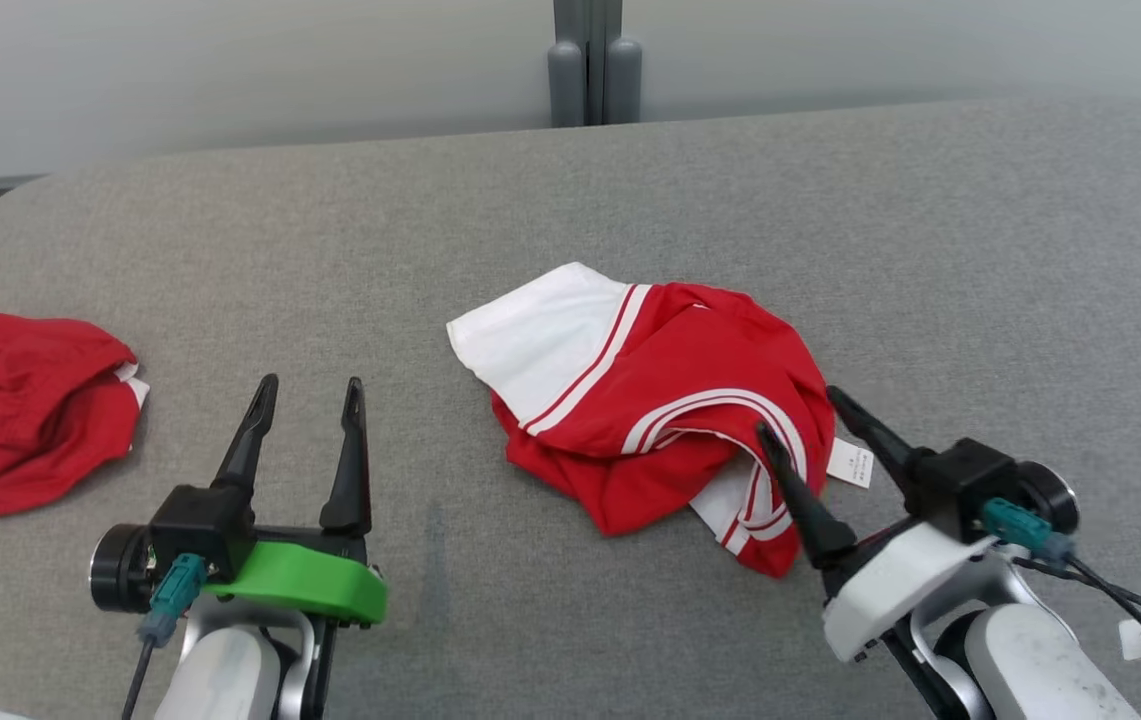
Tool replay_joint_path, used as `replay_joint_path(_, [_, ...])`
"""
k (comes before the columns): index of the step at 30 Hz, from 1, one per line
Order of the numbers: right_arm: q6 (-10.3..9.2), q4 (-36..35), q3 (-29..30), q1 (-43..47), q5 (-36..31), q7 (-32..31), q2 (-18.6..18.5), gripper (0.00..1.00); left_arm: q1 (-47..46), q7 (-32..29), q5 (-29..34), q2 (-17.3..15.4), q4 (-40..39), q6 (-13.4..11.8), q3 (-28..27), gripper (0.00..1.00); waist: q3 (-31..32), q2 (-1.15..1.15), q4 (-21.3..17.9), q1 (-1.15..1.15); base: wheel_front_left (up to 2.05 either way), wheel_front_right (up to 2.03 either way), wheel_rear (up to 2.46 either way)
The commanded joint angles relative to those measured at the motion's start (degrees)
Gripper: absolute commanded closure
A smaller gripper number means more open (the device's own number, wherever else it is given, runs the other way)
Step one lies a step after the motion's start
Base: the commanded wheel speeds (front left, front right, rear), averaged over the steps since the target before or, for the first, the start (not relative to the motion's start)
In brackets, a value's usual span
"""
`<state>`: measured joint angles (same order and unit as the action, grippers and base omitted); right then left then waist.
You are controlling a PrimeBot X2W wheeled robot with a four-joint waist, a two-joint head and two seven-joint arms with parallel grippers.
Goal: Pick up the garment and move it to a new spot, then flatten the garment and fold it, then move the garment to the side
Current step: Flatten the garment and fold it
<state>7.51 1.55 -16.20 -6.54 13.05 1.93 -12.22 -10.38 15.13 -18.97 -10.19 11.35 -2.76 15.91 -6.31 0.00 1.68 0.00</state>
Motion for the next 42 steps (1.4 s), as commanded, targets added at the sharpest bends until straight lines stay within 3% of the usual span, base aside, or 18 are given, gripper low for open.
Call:
replay_joint_path(1, [-0.04,0.75,-2.18,-1.95,0.44,-0.59,-0.90,0.00,-1.55,0.02,0.60,0.43,-0.36,0.32,0.03,0.00,-3.11,0.00,2.48,0.00,0.00,0.00,0.00])
replay_joint_path(6, [-0.04,3.85,-9.53,-6.70,1.63,-2.05,-3.89,0.00,-3.65,0.02,1.25,2.14,-0.33,1.08,0.06,0.00,-5.75,0.00,4.65,0.00,0.00,0.00,0.00])
replay_joint_path(12, [-0.05,7.62,-12.67,-9.82,0.37,-4.21,-6.97,0.00,-4.67,0.02,2.43,3.16,0.30,1.69,-1.05,0.00,-7.14,0.00,5.84,0.00,0.00,0.00,0.00])
replay_joint_path(13, [-0.04,7.94,-12.89,-10.20,-0.21,-4.38,-7.26,0.09,-4.72,0.02,2.64,3.25,0.36,1.78,-1.26,0.00,-7.23,0.00,5.89,0.00,0.00,0.00,0.00])
replay_joint_path(14, [-0.05,8.15,-12.90,-10.67,-1.03,-4.42,-7.59,0.59,-4.72,0.02,2.84,3.35,0.40,1.91,-1.51,0.00,-7.30,0.00,5.90,0.00,0.00,0.00,0.00])
replay_joint_path(15, [-0.05,8.33,-12.95,-10.86,-1.56,-4.67,-7.84,1.00,-4.70,0.02,3.02,3.42,0.41,2.01,-1.73,0.00,-7.32,0.00,5.89,0.00,0.00,0.00,0.00])
replay_joint_path(23, [-0.06,7.50,-5.54,-10.95,1.34,0.36,-4.57,1.00,-3.97,0.02,4.21,3.90,0.42,2.44,-3.41,0.00,-6.81,0.00,5.01,0.00,0.00,0.00,0.00])
replay_joint_path(34, [-0.06,13.38,25.24,-5.53,8.46,6.24,6.85,1.00,-3.06,0.02,5.23,4.08,0.26,3.11,-4.48,0.00,-6.57,0.00,3.03,0.00,0.00,0.00,0.00])
replay_joint_path(38, [-0.06,18.36,32.71,-4.51,12.01,6.76,8.54,1.00,-3.42,0.02,5.45,4.18,0.32,3.24,-4.74,0.00,-7.05,0.00,2.62,0.00,0.00,0.00,0.00])
replay_joint_path(40, [-0.05,20.31,33.73,-4.15,11.79,7.23,8.79,1.00,-3.64,0.02,5.54,4.19,0.39,3.32,-4.90,0.00,-7.21,0.00,2.43,0.00,0.00,0.00,0.00])
replay_joint_path(42, [-0.05,21.27,33.32,-3.94,11.66,7.82,8.80,0.06,-3.62,0.02,5.51,4.18,0.48,3.34,-5.12,0.00,-7.24,0.00,2.22,0.00,0.00,0.00,0.00])
